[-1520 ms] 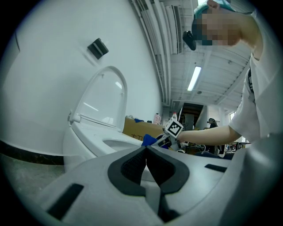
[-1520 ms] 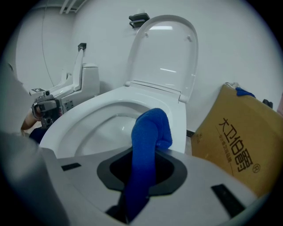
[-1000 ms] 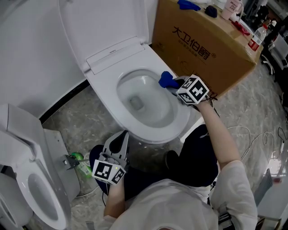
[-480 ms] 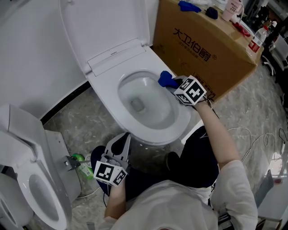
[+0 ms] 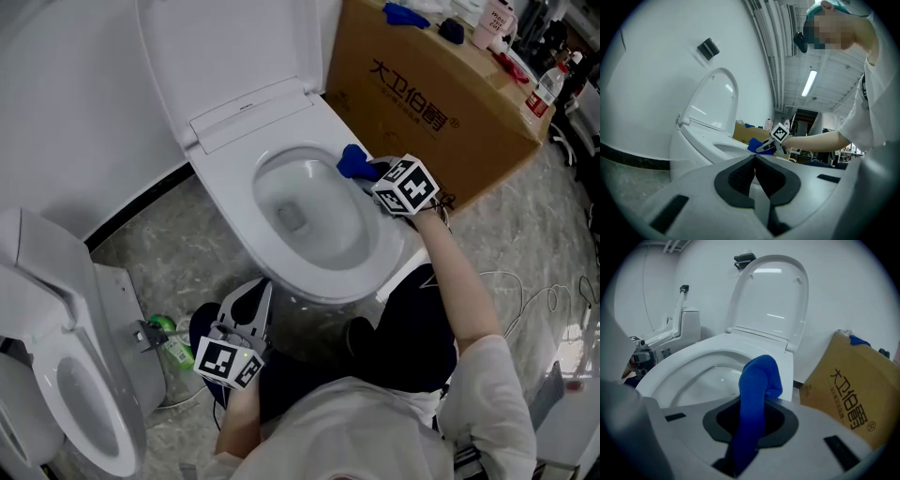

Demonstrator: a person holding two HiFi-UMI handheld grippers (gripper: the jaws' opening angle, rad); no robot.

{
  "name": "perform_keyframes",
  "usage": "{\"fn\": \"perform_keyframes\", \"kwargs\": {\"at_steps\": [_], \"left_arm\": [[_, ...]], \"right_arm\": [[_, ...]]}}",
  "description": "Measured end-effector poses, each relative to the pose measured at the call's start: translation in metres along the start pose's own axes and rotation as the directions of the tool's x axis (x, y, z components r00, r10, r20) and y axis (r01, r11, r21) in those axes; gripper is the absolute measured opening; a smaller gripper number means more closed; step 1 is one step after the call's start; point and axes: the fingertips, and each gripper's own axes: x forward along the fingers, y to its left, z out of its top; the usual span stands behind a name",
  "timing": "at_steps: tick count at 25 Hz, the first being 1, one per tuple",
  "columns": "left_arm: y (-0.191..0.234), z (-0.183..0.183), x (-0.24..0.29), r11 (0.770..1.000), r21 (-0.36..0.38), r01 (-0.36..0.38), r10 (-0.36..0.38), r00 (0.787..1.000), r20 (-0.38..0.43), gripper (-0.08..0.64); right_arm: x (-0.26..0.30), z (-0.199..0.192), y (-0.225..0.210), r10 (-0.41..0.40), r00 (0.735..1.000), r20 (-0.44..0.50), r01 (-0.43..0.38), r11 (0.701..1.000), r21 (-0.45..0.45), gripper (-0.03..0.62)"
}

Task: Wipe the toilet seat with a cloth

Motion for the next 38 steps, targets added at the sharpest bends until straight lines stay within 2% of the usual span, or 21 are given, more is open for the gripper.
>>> {"fn": "perform_keyframes", "kwargs": {"at_steps": [13,18,29,38], "left_arm": [[0.001,0.000,-0.003,1.000,-0.018,-0.005,0.005,1.000,-0.004,0.005],[-0.003,0.001,-0.001,1.000,-0.015,0.011,-0.011,1.000,-0.007,0.005],[0.001,0.006,-0.005,1.000,-0.016,-0.006,0.006,1.000,-0.002,0.005],[0.004,0.006,-0.006,0.999,-0.024,-0.021,0.021,1.000,-0.011,0.005]], "right_arm": [[0.017,0.017,-0.017,0.011,1.000,0.012,-0.011,0.999,0.034,0.054],[0.017,0.016,-0.017,-0.014,1.000,0.016,0.014,1.000,0.006,0.054],[0.019,0.018,-0.021,0.020,1.000,0.016,-0.021,0.999,0.046,0.054],[0.036,0.034,-0.038,0.022,0.999,0.035,-0.025,0.996,0.085,0.054]]}}
